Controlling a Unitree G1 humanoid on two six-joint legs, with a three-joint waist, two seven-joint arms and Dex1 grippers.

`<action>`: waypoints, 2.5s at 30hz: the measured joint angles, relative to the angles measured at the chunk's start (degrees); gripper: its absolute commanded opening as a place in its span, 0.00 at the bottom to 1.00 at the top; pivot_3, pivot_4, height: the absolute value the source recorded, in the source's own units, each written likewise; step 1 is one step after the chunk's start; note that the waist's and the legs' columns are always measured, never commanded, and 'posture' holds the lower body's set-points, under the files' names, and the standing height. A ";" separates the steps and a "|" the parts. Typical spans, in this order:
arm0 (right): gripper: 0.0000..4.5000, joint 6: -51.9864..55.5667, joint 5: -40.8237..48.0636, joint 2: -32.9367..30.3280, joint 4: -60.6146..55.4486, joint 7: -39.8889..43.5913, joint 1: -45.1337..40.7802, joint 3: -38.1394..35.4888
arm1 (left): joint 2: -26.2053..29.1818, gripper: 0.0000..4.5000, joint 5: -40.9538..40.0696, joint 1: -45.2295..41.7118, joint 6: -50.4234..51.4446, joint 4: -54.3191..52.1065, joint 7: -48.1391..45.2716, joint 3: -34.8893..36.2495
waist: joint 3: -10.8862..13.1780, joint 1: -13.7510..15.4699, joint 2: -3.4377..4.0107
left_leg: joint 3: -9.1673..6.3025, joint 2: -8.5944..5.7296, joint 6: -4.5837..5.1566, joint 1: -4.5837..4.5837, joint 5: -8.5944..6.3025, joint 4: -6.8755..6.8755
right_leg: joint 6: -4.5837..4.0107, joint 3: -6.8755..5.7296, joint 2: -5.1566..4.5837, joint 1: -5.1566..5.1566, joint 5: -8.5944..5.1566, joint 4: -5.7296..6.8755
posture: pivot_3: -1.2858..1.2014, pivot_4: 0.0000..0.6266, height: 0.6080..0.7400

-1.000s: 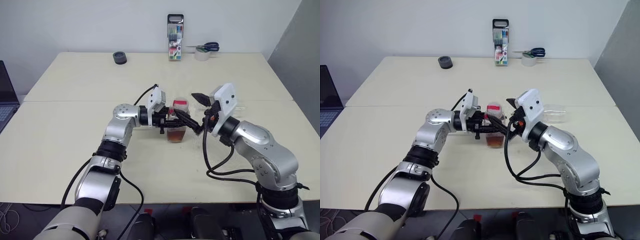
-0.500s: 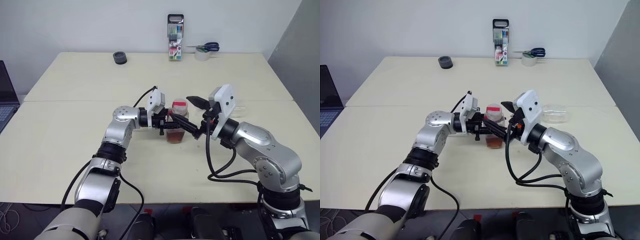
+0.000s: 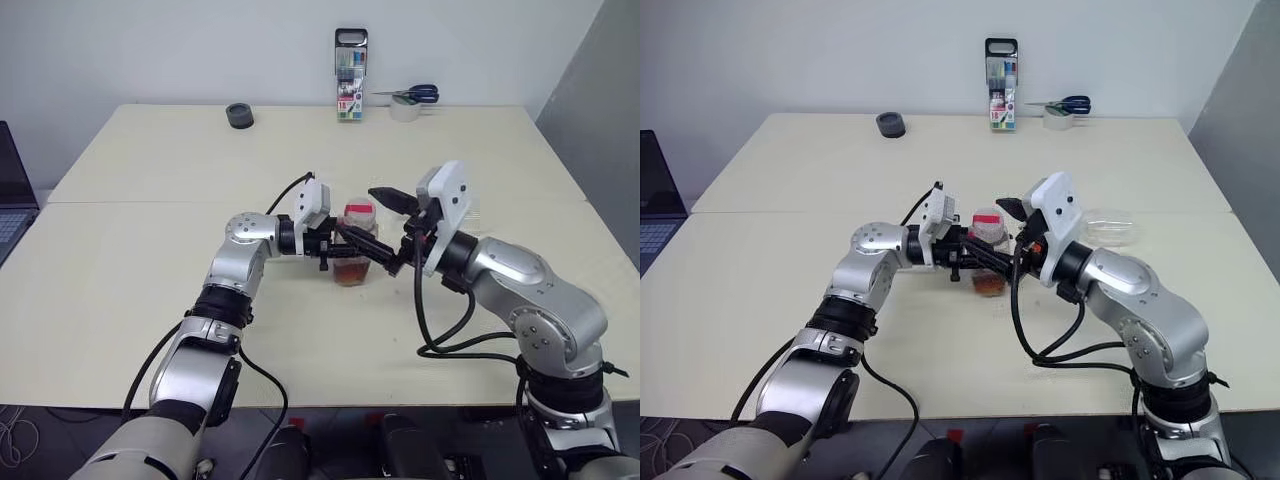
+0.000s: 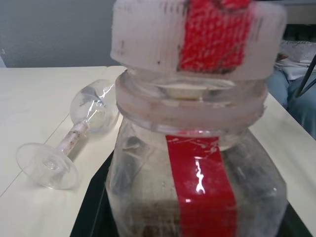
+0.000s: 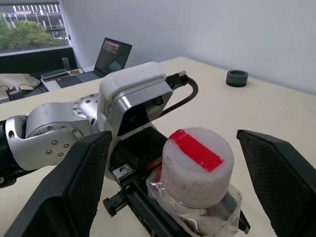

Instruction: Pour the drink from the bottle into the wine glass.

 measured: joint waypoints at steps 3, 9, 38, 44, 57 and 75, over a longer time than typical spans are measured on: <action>0.96 0.04 -0.02 -0.27 0.74 0.78 -0.34 0.16 | -0.02 0.37 0.03 0.40 -0.04 -0.01 -0.04 -0.22 | 0.00 0.00 0.00 | -0.01 0.00 0.00 0.00 0.00 0.00 | 0.00 -0.01 0.00 0.00 0.00 0.00 | 0.52 0.24 1.00; 0.96 -0.16 -0.73 -0.86 2.90 1.76 -1.42 1.49 | -0.07 0.37 0.03 0.40 -0.26 -0.79 -0.05 -0.33 | 0.00 -0.01 0.00 | 0.00 0.00 0.00 0.00 0.00 0.00 | 0.00 -0.01 0.00 0.00 0.00 0.00 | 0.52 0.24 1.00; 0.38 -11.49 -10.14 -4.72 0.92 0.33 6.35 -5.70 | 1.63 0.36 -0.16 3.17 0.39 -2.56 1.62 -0.28 | -0.01 0.18 -0.02 | -0.01 -0.01 0.01 -0.01 0.00 0.01 | 0.00 -0.01 -0.02 0.03 0.00 -0.01 | 0.52 0.24 1.00; 0.38 -16.82 -15.67 -2.36 7.55 -5.10 24.30 -12.32 | 3.79 0.36 -1.42 3.40 3.74 -4.69 3.68 1.74 | -0.01 0.27 -0.01 | 0.06 -0.01 0.01 0.02 -0.01 -0.02 | 0.00 0.04 -0.01 0.05 0.00 0.02 | 0.52 0.24 1.00; 1.00 -19.12 -19.70 0.79 16.63 -6.89 31.17 -10.68 | 5.30 0.36 -1.62 2.37 3.77 -4.73 6.65 3.95 | -0.01 0.14 0.02 | 0.10 0.04 0.01 0.15 -0.01 -0.01 | 0.01 0.09 0.08 0.10 0.00 0.07 | 0.52 0.24 1.00; 1.00 -6.14 -2.63 -5.89 1.68 6.10 11.01 -2.20 | 12.51 0.36 3.11 1.36 0.58 5.99 40.47 16.55 | 0.00 -0.04 0.01 | 0.03 0.07 0.00 0.19 0.00 -0.03 | 0.01 0.04 0.08 0.09 0.00 0.05 | 0.52 0.24 1.00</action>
